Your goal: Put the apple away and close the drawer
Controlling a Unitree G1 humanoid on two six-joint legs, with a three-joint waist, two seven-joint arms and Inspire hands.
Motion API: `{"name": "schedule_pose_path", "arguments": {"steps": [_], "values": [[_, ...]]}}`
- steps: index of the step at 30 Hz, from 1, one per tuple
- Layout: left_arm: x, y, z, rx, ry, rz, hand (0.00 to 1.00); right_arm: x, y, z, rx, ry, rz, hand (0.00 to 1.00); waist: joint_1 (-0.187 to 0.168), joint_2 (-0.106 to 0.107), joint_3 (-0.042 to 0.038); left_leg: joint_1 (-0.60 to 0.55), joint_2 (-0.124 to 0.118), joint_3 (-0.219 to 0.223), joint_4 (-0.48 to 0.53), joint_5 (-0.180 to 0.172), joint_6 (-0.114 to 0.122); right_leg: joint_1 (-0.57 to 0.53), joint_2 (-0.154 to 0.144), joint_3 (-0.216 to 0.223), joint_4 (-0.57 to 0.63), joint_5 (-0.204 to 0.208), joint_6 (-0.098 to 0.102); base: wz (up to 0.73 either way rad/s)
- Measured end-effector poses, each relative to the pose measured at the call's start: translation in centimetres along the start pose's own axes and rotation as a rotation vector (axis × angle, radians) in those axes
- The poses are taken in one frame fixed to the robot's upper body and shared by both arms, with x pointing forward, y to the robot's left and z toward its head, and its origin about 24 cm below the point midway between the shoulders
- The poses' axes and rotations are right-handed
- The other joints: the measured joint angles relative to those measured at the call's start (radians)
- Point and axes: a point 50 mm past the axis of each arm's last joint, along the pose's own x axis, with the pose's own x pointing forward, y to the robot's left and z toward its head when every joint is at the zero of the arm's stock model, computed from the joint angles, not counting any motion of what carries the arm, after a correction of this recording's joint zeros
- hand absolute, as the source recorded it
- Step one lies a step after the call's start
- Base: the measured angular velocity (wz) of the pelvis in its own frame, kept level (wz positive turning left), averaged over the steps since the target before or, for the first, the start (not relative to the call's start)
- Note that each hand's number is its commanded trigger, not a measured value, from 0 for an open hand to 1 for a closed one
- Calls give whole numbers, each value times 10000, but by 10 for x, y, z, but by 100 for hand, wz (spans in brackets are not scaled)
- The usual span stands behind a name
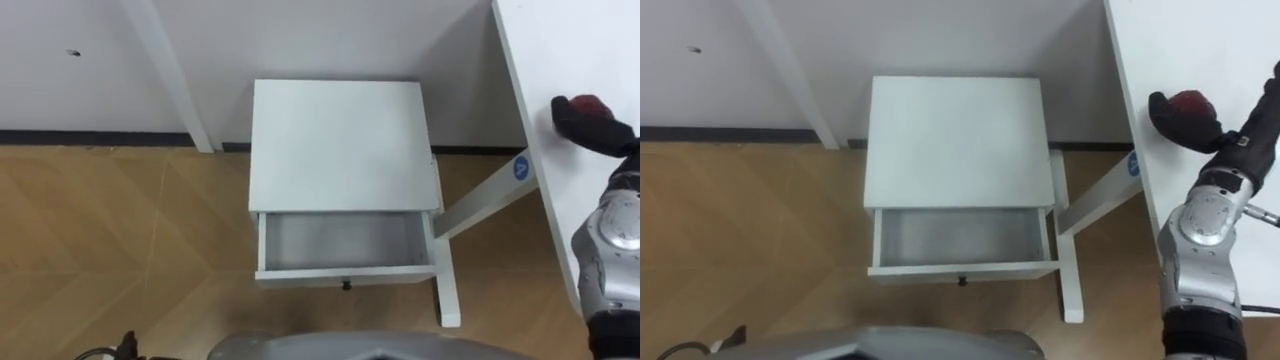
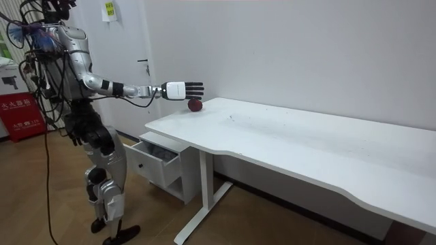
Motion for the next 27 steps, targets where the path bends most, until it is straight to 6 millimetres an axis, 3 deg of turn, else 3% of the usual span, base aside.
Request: {"name": "schedule_pose_path", "arguments": {"steps": [16,27], "values": [[0,4,-2,88,17,-129,0,8,-6,7,-802,-458,381,0,194,-22,-3,44,2,-41,67,-1,-1,80,-15,-93,7,0,0,0],[0,6,-3,48,55,-49,0,11,-4,-15,-1454,462,1104,0,162,-37,-12,42,0,-154,95,0,-2,116,-29,-307,13,0,0,2]]}}
